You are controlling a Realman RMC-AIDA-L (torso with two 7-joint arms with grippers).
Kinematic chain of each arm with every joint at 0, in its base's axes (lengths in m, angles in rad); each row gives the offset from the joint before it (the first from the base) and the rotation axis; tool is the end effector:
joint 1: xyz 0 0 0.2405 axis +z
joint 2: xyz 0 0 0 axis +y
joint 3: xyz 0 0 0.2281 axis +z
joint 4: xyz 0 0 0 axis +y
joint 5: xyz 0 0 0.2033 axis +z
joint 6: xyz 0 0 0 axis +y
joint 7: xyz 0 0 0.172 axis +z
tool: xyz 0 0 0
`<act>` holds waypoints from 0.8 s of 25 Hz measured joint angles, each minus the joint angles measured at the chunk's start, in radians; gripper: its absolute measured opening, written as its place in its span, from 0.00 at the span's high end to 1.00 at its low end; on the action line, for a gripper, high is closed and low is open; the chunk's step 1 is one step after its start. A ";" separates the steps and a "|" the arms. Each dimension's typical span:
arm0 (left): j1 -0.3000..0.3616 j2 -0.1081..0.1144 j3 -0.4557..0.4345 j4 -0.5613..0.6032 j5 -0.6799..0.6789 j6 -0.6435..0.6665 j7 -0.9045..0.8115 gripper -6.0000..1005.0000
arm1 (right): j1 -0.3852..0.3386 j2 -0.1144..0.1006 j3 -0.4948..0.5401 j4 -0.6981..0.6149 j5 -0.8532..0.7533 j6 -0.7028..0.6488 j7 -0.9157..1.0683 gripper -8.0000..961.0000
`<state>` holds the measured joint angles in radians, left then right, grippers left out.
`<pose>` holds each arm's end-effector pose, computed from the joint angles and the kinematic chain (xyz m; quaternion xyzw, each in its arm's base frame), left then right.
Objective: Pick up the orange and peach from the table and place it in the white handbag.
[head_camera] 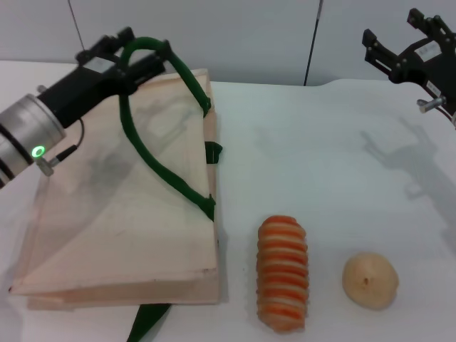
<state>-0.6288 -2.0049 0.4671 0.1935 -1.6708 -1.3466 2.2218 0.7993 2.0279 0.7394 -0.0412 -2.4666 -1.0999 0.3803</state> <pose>-0.2282 0.3852 0.0290 -0.7973 -0.2199 -0.4204 0.3730 0.2141 0.4260 -0.0001 -0.8038 0.1269 0.3015 0.4969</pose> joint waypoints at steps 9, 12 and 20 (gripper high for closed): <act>0.067 -0.001 -0.005 0.004 -0.145 -0.128 0.088 0.11 | -0.003 0.000 0.000 -0.003 0.000 0.000 0.000 0.08; 0.073 -0.002 -0.007 0.008 -0.151 -0.131 0.089 0.11 | -0.003 0.000 0.000 -0.003 0.000 0.000 0.000 0.08; 0.074 -0.002 -0.009 0.009 -0.152 -0.132 0.091 0.11 | -0.003 0.000 0.000 -0.002 0.001 0.000 0.000 0.08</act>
<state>-0.5551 -2.0069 0.4585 0.2024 -1.8231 -1.4784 2.3123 0.7961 2.0278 0.7394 -0.0430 -2.4654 -1.0999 0.3803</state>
